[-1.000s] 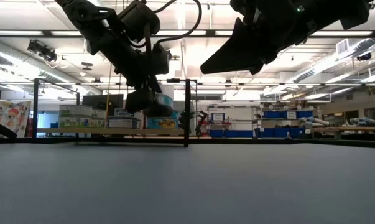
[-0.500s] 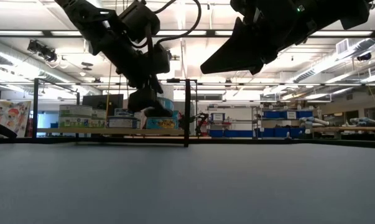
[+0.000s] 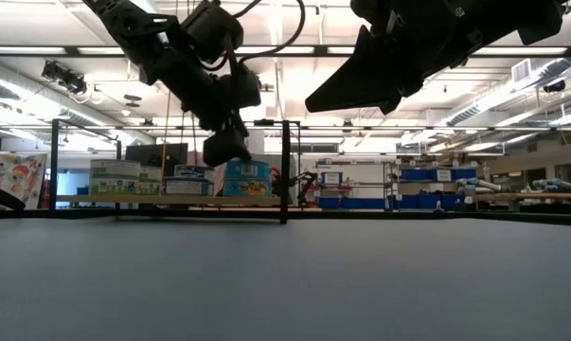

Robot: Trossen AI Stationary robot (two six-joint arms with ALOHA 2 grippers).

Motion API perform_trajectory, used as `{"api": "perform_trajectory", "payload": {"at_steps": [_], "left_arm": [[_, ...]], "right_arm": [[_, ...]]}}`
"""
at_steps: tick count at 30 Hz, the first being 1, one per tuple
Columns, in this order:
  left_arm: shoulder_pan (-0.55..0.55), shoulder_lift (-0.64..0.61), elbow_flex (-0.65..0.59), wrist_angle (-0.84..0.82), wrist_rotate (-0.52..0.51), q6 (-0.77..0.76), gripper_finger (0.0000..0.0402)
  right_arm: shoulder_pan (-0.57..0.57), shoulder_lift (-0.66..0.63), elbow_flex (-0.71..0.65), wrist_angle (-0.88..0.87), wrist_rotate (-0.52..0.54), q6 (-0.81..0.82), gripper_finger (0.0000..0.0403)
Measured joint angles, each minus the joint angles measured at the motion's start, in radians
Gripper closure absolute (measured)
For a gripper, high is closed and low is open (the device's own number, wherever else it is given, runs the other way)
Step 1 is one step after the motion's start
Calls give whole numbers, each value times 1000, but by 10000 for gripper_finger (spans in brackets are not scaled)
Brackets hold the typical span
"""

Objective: Stack canned seafood by type on shelf
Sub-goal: Stack the blue tuna can on top of the blue tuna can on the shelf

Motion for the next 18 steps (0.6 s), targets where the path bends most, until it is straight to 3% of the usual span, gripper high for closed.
{"api": "perform_trajectory", "payload": {"at_steps": [9,18], "left_arm": [[-4,-4,58,-9,-140,-48,131],[-46,-24,196,-434,-33,-289,231]], "right_arm": [[0,0,0,0,0,0,400],[2,0,1,0,0,0,395]]}}
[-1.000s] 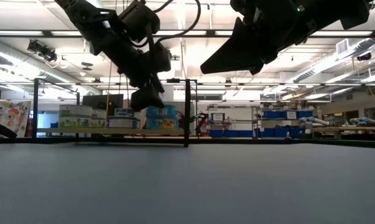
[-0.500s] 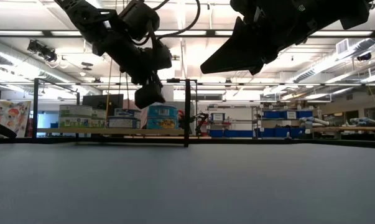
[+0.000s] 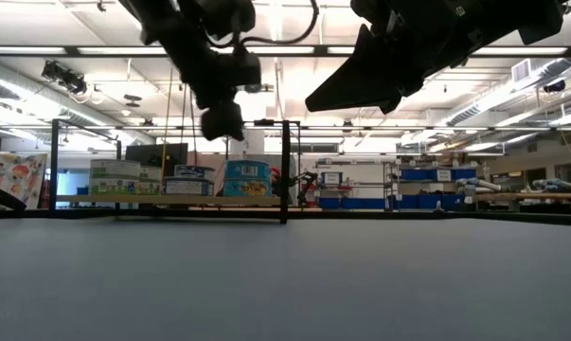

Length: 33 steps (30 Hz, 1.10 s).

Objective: Stack canned seafood by type on shelf
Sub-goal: Stack the blue tuna can on top of the blue tuna can on the shelf

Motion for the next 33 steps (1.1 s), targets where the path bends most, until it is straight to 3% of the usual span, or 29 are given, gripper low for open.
{"api": "perform_trajectory", "payload": {"at_steps": [4,9,19,24,33], "left_arm": [[-53,-13,-1,-154,34,-124,300],[-144,-22,-4,-268,192,-223,390],[-437,-40,-4,-296,434,-291,398],[-570,-40,-4,-342,594,-401,398],[-778,-40,-4,-425,636,-651,398]], "right_arm": [[0,0,0,0,2,-1,395],[0,0,0,13,4,-1,391],[0,1,0,38,4,-4,389],[0,1,0,39,4,-2,392],[18,1,0,70,4,-14,384]]}}
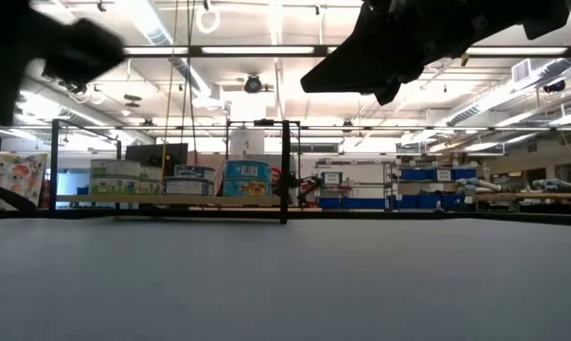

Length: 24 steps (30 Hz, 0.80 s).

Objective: Stack canned seafood by type on shelf
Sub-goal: Stack the blue tuna can on top of the blue tuna can on the shelf

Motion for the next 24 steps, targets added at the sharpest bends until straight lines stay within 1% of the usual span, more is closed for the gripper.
{"api": "perform_trajectory", "payload": {"at_steps": [3,5,8,14,20,24], "left_arm": [[-52,0,0,-40,56,-119,398],[-83,0,0,-62,75,-214,398],[-124,0,0,-64,113,-341,390],[-193,4,0,-61,116,-521,340],[-229,5,0,-27,113,-657,282],[-258,15,0,-25,113,-726,258]], "right_arm": [[-1,0,0,0,0,-19,386],[-1,0,0,0,0,-23,389],[0,0,0,0,0,-30,392],[-2,0,0,-2,0,-75,384],[-5,0,0,-2,0,-110,382],[-6,0,0,-2,0,-139,387]]}}
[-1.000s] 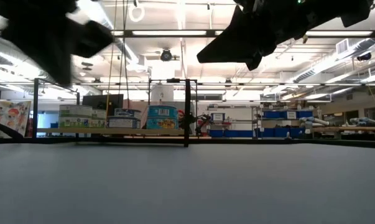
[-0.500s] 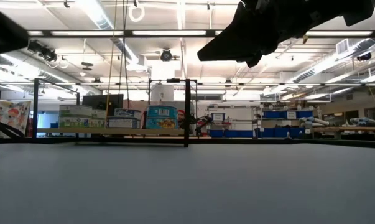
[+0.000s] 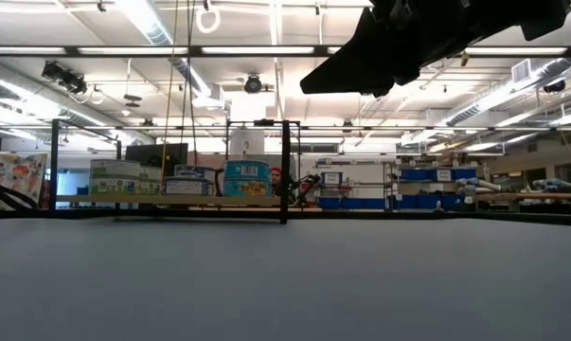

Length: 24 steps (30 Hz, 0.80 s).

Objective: Stack canned seafood by type on shelf
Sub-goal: Stack the blue tuna can on top of the blue tuna can on the shelf

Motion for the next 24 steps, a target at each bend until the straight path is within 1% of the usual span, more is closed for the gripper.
{"api": "perform_trajectory", "payload": {"at_steps": [3,5,11,15,19,24], "left_arm": [[-29,22,0,-2,0,-15,250],[-38,42,0,-22,-1,-57,249],[-49,90,0,-148,-18,-285,249],[-57,115,0,-141,-30,-319,249],[-58,134,0,-148,-51,-332,249],[-59,149,2,-176,-75,-342,249]], "right_arm": [[-6,0,0,1,0,-36,390],[-13,0,0,1,0,-49,390],[-32,0,0,1,0,-67,383],[-43,0,0,2,-1,-73,387],[-53,0,0,2,-36,-75,392],[-55,0,0,2,-56,-75,387]]}}
